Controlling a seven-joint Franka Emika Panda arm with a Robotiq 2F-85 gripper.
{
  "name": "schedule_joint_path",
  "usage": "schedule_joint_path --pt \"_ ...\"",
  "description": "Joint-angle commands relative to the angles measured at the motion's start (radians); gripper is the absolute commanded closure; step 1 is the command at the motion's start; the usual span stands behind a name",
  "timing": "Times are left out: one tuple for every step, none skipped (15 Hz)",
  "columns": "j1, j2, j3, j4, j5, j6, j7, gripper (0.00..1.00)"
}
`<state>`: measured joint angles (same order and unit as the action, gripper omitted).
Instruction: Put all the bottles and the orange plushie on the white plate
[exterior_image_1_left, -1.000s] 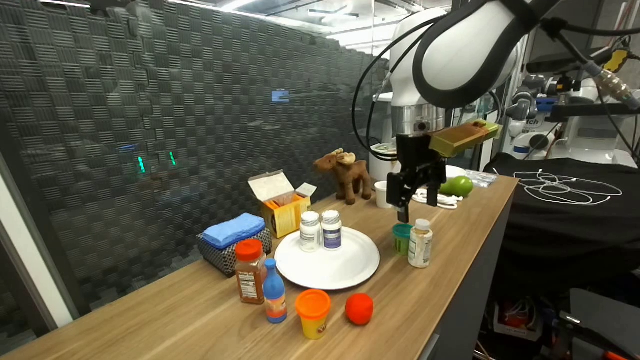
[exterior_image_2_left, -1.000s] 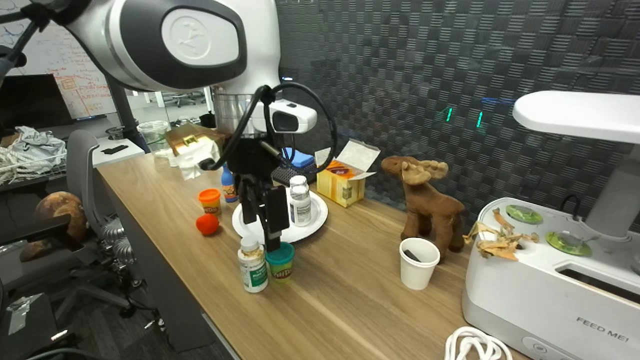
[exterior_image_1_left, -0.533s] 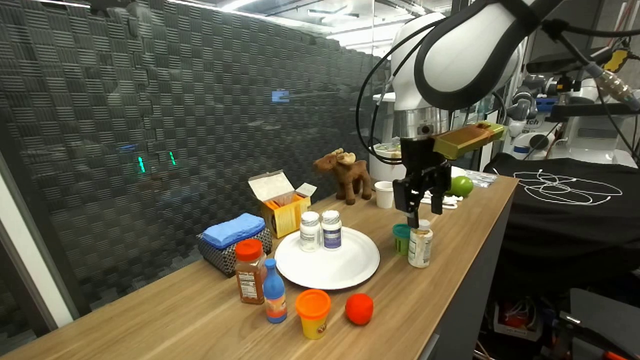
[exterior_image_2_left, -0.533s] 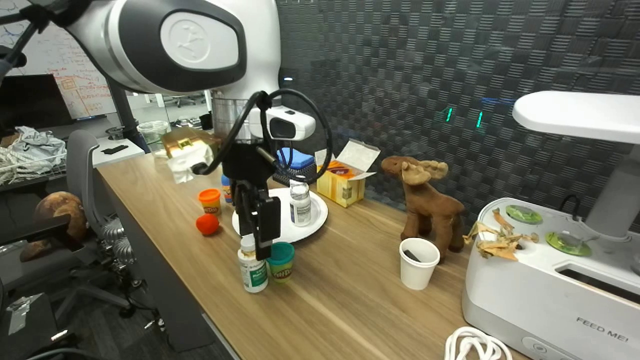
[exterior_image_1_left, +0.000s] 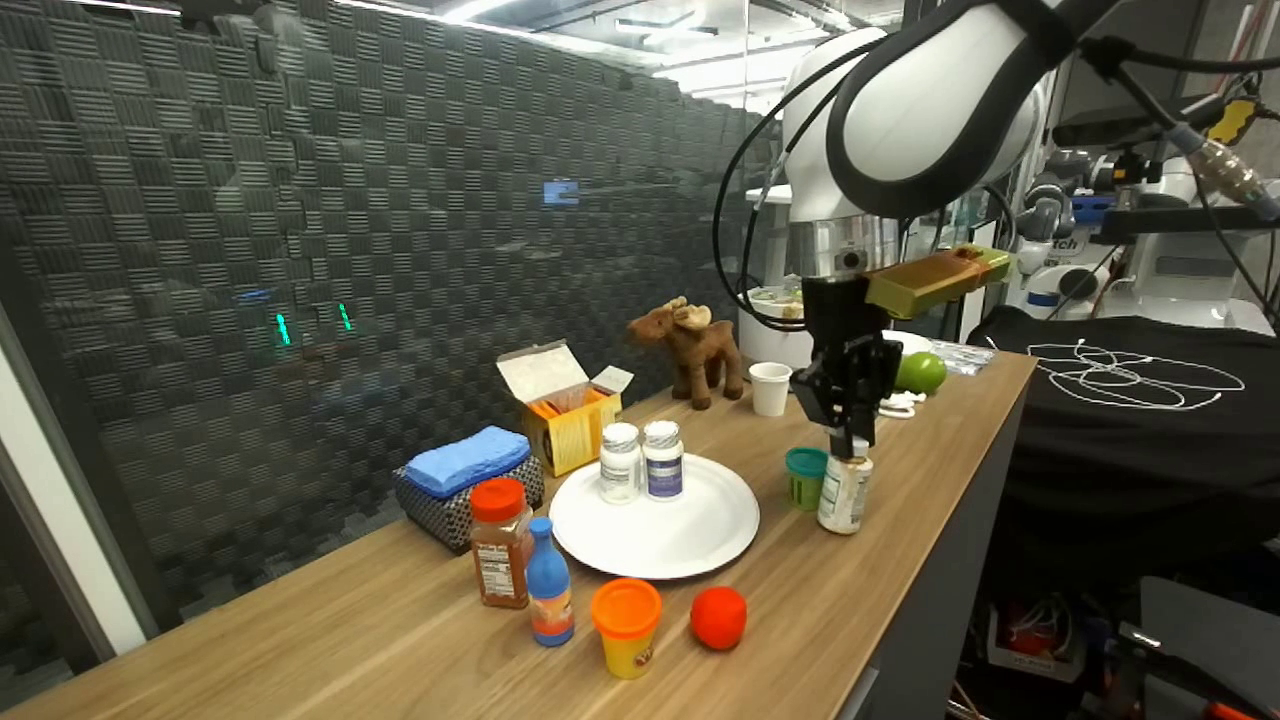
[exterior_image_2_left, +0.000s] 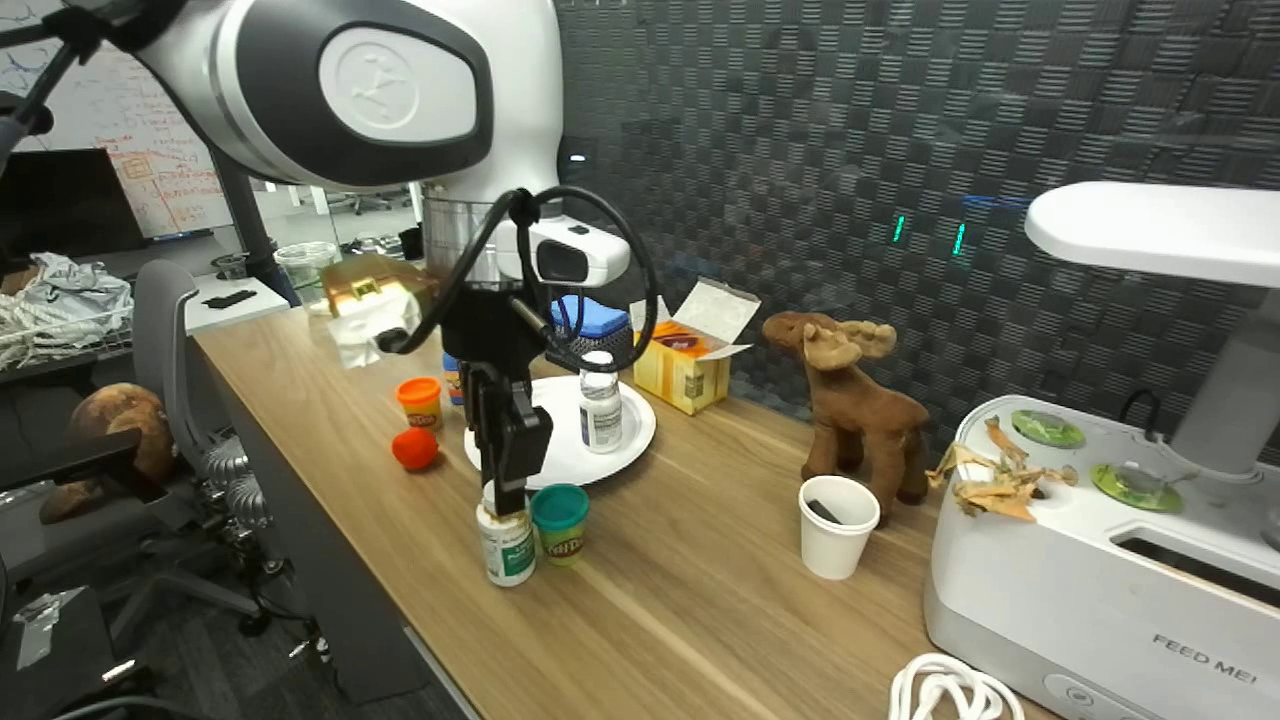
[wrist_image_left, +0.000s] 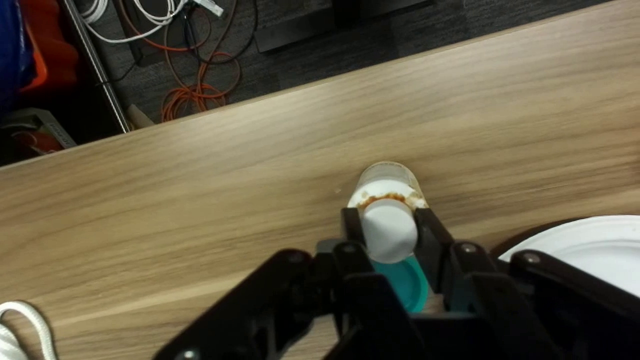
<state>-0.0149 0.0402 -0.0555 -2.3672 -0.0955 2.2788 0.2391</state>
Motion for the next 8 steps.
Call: schedule_joint_path --pt "-0.004 -0.025 0.008 -0.004 0.03 -0.025 -0.018 0.92" --pt "-0.002 -0.034 0.01 -0.005 0.028 -0.038 -0.014 0.92" --pt "0.0 -0.043 0.013 -0.004 0.021 -0.056 -0.009 0.92" --pt "0.006 -0.051 0.017 0.003 -0.018 -0.102 0.008 0.92" --pt "0.01 -0.061 0.024 0.009 -0.015 -0.139 -0.002 0.92" --pt "0.017 -0.071 0.033 0.019 -0.029 -0.176 0.006 0.92" --pt "0.024 -0.08 0.043 0.028 -0.04 -0.207 0.006 0.92" --pt "0.031 -0.087 0.055 0.042 -0.051 -0.234 0.004 0.92"
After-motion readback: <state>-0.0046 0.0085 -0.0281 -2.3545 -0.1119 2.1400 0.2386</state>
